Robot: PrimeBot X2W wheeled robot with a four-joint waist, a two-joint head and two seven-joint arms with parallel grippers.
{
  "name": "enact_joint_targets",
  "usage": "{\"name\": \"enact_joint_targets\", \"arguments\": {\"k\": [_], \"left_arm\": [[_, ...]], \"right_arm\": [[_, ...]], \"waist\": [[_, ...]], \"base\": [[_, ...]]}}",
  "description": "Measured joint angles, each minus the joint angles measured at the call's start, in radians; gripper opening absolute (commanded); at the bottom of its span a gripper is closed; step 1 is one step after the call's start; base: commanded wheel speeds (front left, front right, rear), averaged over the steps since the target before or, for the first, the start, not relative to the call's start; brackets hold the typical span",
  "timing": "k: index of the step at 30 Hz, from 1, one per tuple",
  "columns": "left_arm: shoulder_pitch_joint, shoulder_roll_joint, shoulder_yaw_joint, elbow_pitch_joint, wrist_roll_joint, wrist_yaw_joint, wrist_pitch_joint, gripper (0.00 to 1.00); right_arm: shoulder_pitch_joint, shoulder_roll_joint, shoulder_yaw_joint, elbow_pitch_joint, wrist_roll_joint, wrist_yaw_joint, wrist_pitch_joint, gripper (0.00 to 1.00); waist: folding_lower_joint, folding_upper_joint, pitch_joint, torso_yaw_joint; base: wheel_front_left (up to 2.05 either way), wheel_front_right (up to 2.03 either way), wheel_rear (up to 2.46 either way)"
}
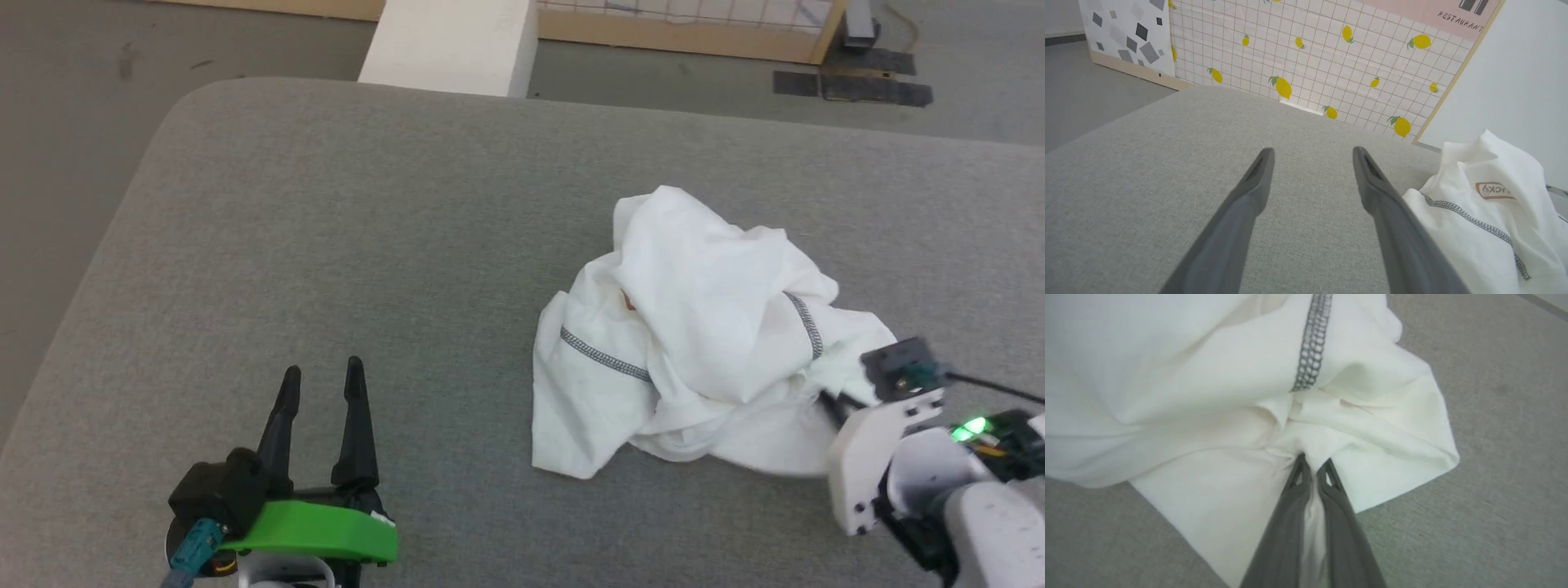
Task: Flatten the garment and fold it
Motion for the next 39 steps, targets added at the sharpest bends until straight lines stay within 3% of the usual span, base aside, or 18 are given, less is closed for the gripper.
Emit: {"name": "enact_joint_targets", "arguments": {"k": [7, 13, 19, 27, 29, 30, 31, 35, 39], "left_arm": [[-0.002, 0.000, -0.005, -0.002, -0.008, 0.005, 0.000, 1.00], [-0.002, -0.001, -0.005, -0.002, -0.009, 0.005, 0.000, 1.00], [-0.002, -0.001, -0.003, 0.001, -0.009, 0.004, 0.000, 1.00], [-0.002, -0.001, -0.002, 0.017, -0.007, -0.005, 0.000, 1.00], [-0.002, -0.001, -0.001, 0.022, -0.007, -0.006, 0.000, 1.00], [-0.002, -0.001, 0.000, 0.023, -0.007, -0.006, 0.000, 1.00], [-0.002, -0.001, 0.001, 0.024, -0.007, -0.006, 0.000, 1.00], [-0.002, -0.001, 0.005, 0.025, -0.007, -0.006, 0.000, 1.00], [-0.001, -0.001, 0.005, 0.019, -0.007, -0.006, 0.000, 1.00]], "right_arm": [[-0.039, -0.091, -0.077, -0.184, 0.015, 0.000, 0.048, 0.00], [-0.046, -0.187, -0.199, -0.256, 0.020, 0.000, 0.105, 0.00], [0.018, -0.275, -0.338, -0.231, -0.019, 0.000, 0.133, 0.00], [0.156, -0.236, -0.416, -0.050, -0.044, 0.000, 0.074, 0.00], [0.157, -0.230, -0.417, -0.021, -0.059, 0.000, 0.037, 0.41], [0.153, -0.229, -0.418, -0.012, -0.063, 0.000, 0.016, 0.84], [0.150, -0.227, -0.418, -0.007, -0.067, 0.000, 0.000, 1.00], [0.105, -0.218, -0.412, -0.015, -0.068, 0.000, -0.057, 1.00], [0.031, -0.191, -0.432, -0.115, -0.067, 0.000, -0.146, 1.00]], "waist": [[0.0000, 0.0000, -0.013, -0.048], [0.0000, 0.0000, -0.020, -0.063], [0.0000, 0.0000, -0.017, -0.041], [0.0000, 0.0000, -0.011, 0.000], [0.0000, 0.0000, -0.012, 0.006], [0.0000, 0.0000, -0.012, 0.007], [0.0000, 0.0000, -0.014, 0.007], [0.0000, 0.0000, -0.020, -0.005], [0.0000, 0.0000, -0.027, -0.021]], "base": [[0.00, 0.00, 0.00], [0.00, 0.00, 0.00], [0.00, 0.00, 0.00], [0.00, 0.00, 0.00], [0.00, 0.00, 0.00], [0.00, 0.00, 0.00], [0.00, 0.00, 0.00], [0.00, 0.00, 0.00], [0.00, 0.00, 0.00]]}}
